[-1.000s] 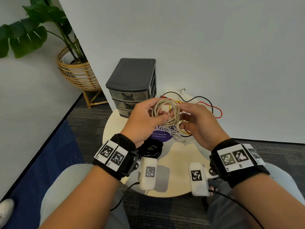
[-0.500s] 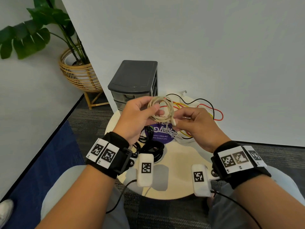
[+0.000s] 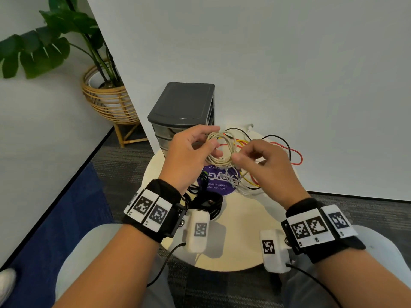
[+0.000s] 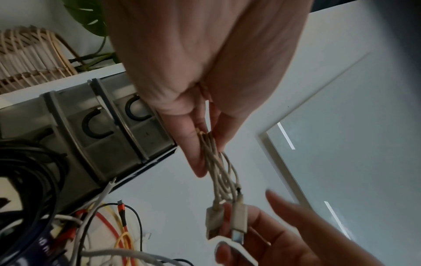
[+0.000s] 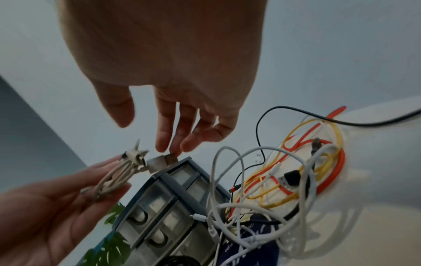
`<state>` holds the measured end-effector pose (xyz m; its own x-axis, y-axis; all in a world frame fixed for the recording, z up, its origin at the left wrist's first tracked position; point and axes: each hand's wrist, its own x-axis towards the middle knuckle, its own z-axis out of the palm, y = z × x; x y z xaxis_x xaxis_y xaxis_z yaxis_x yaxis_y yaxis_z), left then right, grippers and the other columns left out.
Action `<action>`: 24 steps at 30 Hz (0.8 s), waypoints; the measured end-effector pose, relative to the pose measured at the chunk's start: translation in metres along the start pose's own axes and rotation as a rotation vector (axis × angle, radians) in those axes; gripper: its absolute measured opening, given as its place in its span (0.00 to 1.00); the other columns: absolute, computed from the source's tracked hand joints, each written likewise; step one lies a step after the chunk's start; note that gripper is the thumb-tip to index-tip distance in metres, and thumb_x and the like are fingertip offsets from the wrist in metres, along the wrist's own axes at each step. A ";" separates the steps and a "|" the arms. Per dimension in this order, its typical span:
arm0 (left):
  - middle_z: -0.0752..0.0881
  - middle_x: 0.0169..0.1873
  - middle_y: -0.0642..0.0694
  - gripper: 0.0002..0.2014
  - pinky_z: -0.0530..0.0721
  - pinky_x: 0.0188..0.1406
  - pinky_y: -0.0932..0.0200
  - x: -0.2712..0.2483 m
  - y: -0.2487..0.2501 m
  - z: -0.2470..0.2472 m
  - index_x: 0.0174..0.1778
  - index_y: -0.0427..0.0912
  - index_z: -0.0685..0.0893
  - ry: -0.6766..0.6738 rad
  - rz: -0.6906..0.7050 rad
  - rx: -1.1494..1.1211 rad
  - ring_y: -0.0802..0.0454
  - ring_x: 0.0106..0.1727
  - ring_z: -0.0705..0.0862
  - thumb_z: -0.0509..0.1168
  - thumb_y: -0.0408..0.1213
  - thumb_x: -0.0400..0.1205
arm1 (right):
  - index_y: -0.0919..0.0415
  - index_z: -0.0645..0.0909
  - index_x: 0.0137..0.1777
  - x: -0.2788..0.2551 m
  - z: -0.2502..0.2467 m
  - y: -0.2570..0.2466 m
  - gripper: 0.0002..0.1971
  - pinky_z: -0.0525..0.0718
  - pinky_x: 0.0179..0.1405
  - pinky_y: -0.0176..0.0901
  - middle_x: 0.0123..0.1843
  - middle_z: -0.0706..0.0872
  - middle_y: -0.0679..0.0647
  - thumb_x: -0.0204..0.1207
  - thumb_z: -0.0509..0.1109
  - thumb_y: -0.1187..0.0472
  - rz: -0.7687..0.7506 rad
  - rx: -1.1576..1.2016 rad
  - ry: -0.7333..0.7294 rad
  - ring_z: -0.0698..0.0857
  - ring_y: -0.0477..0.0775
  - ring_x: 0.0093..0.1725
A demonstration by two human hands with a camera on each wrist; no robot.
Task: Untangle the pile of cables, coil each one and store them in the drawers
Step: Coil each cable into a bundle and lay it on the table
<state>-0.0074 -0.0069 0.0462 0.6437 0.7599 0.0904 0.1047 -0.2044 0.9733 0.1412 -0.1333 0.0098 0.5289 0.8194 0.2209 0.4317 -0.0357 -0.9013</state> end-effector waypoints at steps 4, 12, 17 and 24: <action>0.91 0.50 0.41 0.13 0.93 0.51 0.45 0.001 -0.001 0.003 0.66 0.47 0.88 0.023 -0.005 0.013 0.53 0.45 0.94 0.67 0.31 0.87 | 0.49 0.83 0.42 -0.001 0.006 0.003 0.10 0.73 0.37 0.27 0.43 0.85 0.41 0.73 0.81 0.48 -0.060 -0.142 0.018 0.82 0.44 0.43; 0.92 0.44 0.46 0.10 0.93 0.50 0.44 0.006 -0.002 0.002 0.59 0.47 0.89 0.070 0.025 0.049 0.50 0.41 0.93 0.68 0.30 0.87 | 0.54 0.79 0.40 -0.006 -0.003 0.003 0.09 0.73 0.37 0.26 0.39 0.81 0.42 0.79 0.75 0.62 -0.148 -0.182 -0.096 0.80 0.46 0.42; 0.91 0.44 0.48 0.08 0.93 0.44 0.47 0.004 -0.005 0.002 0.58 0.45 0.89 0.044 0.012 0.076 0.56 0.34 0.89 0.67 0.31 0.87 | 0.52 0.81 0.40 -0.005 -0.010 0.009 0.07 0.74 0.38 0.26 0.39 0.83 0.40 0.78 0.75 0.59 -0.090 -0.173 -0.174 0.81 0.45 0.43; 0.91 0.44 0.44 0.07 0.90 0.40 0.57 0.003 -0.004 0.006 0.55 0.44 0.91 -0.079 -0.009 0.107 0.57 0.29 0.85 0.69 0.32 0.86 | 0.46 0.83 0.61 0.001 -0.001 -0.006 0.12 0.83 0.37 0.35 0.45 0.88 0.46 0.80 0.76 0.51 0.093 0.084 -0.131 0.87 0.46 0.41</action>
<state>-0.0009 -0.0075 0.0409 0.6995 0.7121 0.0603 0.1882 -0.2651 0.9457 0.1397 -0.1329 0.0157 0.4618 0.8824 0.0896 0.3198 -0.0714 -0.9448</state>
